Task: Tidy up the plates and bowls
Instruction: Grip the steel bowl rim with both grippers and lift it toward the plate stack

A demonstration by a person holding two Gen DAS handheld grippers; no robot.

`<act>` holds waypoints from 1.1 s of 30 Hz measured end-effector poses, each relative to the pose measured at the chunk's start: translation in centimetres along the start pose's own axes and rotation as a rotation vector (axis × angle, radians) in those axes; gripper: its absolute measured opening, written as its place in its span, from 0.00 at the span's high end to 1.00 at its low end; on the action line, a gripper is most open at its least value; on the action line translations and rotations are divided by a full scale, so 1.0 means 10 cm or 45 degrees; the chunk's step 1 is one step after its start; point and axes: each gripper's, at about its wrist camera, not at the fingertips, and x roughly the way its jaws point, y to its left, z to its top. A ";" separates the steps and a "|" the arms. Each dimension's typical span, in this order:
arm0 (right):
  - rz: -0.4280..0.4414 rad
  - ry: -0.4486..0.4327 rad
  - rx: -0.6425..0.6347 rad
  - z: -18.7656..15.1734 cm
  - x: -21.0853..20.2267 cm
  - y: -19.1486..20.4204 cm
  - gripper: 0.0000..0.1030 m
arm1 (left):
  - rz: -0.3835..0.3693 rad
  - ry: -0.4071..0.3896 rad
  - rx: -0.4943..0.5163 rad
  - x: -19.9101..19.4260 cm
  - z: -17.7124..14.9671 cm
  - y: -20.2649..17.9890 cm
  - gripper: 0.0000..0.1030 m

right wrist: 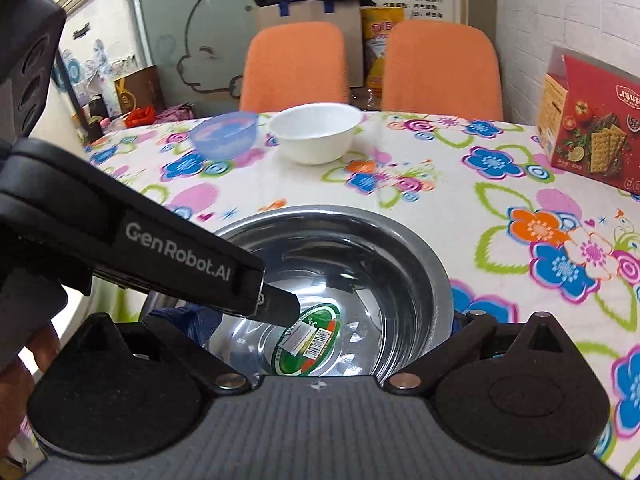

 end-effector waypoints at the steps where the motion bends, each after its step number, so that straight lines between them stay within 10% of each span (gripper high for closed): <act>1: 0.007 -0.003 0.008 -0.04 -0.02 0.05 0.12 | 0.000 -0.009 0.006 -0.05 -0.06 0.04 0.62; 33: 0.006 0.085 0.081 -0.42 -0.04 0.22 0.13 | -0.030 -0.042 0.087 -0.02 -0.38 0.14 0.54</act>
